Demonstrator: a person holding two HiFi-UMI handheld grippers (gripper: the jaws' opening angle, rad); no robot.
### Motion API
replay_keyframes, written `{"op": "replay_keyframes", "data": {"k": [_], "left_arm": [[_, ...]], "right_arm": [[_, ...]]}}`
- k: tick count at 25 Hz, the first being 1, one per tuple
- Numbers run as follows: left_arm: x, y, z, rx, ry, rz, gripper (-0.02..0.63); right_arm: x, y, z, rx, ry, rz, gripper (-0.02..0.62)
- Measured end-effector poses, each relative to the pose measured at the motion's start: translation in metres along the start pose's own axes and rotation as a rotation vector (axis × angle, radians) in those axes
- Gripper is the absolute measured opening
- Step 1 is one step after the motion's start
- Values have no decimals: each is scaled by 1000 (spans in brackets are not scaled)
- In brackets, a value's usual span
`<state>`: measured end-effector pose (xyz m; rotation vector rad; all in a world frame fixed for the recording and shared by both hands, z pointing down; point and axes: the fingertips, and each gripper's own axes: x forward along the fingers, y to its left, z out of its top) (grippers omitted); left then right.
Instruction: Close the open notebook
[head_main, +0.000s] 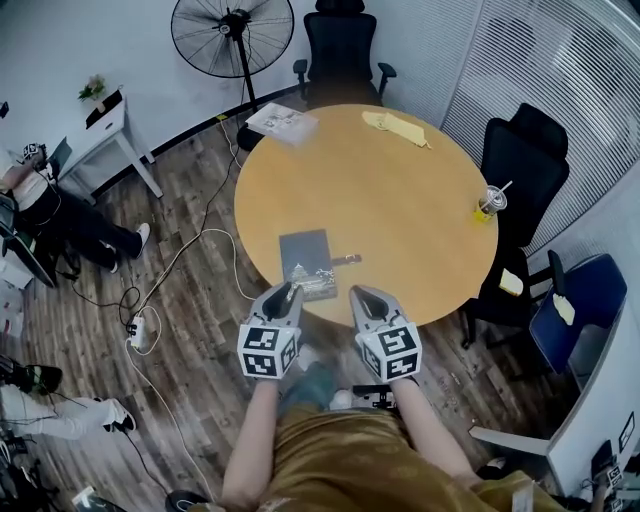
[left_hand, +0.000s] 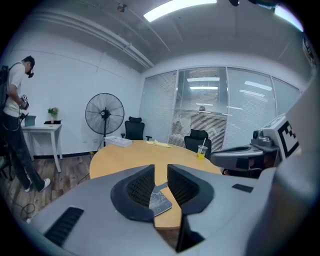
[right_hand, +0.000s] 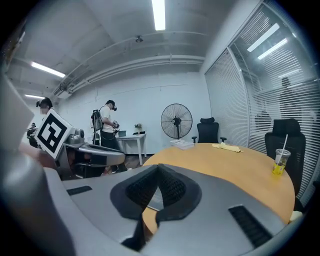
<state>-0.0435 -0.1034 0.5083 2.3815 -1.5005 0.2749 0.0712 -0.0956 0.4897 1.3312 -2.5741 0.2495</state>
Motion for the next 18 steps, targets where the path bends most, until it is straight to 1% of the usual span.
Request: {"op": "replay_keyframes", "data": {"k": [3, 5, 12, 18], "left_arm": [[-4, 12, -5, -72, -9, 10, 92], [-5, 17, -7, -95, -15, 18, 92], [0, 21, -11, -111, -15, 22, 92], [-20, 13, -29, -127, 3, 30, 92]], "right_arm": [[-1, 0, 1, 8, 0, 1, 12], [-1, -1, 0, 7, 0, -3, 11], [4, -4, 0, 6, 4, -3, 11], [-10, 14, -10, 13, 24, 16, 11]]}}
